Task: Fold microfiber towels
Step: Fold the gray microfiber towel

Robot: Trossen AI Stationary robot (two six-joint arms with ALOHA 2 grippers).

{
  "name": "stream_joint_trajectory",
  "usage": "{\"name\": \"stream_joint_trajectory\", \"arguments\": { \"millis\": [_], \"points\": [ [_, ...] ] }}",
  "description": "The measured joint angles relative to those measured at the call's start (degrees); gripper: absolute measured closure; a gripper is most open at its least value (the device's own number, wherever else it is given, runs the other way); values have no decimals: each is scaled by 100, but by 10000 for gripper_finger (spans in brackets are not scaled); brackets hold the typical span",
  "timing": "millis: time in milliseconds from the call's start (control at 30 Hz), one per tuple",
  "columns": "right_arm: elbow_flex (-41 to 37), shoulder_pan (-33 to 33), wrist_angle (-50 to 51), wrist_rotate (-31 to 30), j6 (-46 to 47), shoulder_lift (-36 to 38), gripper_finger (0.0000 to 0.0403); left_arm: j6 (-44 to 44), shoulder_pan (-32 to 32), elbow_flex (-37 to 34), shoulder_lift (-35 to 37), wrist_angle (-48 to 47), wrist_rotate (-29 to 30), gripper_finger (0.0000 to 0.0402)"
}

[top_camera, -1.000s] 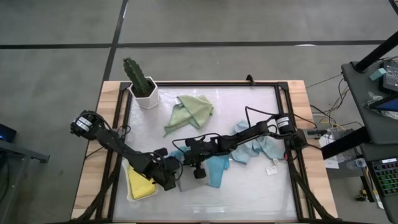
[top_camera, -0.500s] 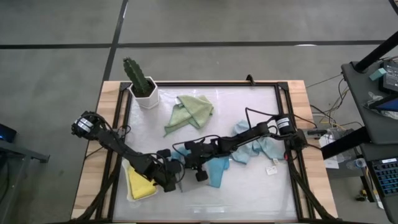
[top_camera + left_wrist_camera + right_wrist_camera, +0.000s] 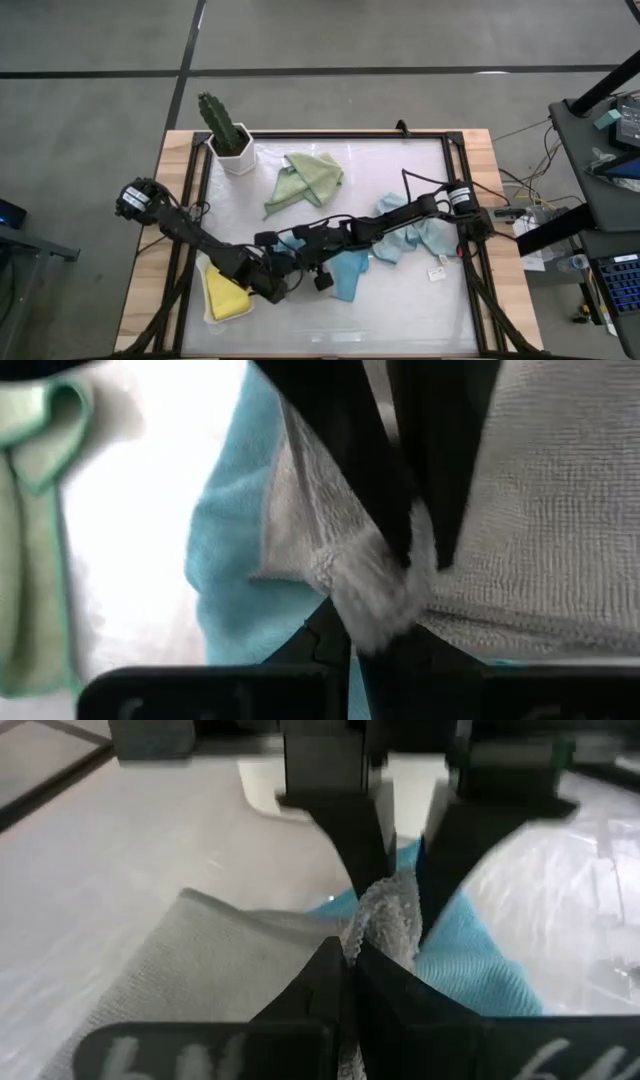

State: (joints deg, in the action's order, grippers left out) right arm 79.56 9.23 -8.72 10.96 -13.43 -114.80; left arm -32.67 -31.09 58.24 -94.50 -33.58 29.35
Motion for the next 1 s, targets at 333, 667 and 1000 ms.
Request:
{"name": "stream_joint_trajectory", "arguments": {
  "millis": [333, 667, 1000],
  "points": [
    [64, -90, 221, -301, 142, 2, 392, 546, 193, 54, 2, -6, 118, 401],
    [62, -131, 256, -464, 383, 2, 352, 784, 195, 96, 2, -48, 105, 402],
    [71, -140, 237, -568, 491, 2, 240, 759, 183, 98, 2, 36, -187, 401]
  ]
}}
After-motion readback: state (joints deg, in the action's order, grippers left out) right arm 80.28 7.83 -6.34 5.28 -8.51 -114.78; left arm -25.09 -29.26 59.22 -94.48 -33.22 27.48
